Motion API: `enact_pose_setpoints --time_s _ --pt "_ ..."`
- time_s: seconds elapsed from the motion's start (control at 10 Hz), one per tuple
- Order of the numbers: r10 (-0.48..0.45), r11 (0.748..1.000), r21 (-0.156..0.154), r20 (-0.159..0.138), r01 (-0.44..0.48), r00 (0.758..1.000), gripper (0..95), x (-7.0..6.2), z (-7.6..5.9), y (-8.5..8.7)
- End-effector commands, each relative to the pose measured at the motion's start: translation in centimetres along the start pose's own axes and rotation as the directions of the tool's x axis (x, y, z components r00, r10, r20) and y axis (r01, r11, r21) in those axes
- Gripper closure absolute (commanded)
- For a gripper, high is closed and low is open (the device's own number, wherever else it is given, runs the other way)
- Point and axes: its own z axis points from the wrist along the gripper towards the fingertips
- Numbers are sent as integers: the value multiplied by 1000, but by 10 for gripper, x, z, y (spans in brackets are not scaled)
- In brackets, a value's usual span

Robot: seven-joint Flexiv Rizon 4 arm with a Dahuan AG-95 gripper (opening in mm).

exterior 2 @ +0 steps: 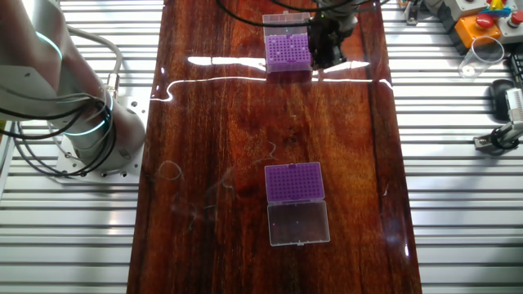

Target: Transfer all small pipette tips from one holder to another

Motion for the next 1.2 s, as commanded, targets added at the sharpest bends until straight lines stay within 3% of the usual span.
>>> enact_pose_setpoints --time_s 0.1,0.2,0.3,0.6,0.7,0.9,1.2 --pt "13 1000 -8 12 -13 1000 950 14 -1 -10" --pt "-7 1000 -8 12 7 1000 950 20 -3 -22" --pt "-68 998 -10 9 68 998 950 41 -8 -54" --pt "-196 981 -3 -1 196 981 950 84 -14 -121" --pt "-214 977 -5 -4 214 977 950 88 -16 -131" --pt "-205 979 6 -5 205 979 950 88 -16 -131" --pt "-75 997 11 4 75 997 950 88 -16 -131"
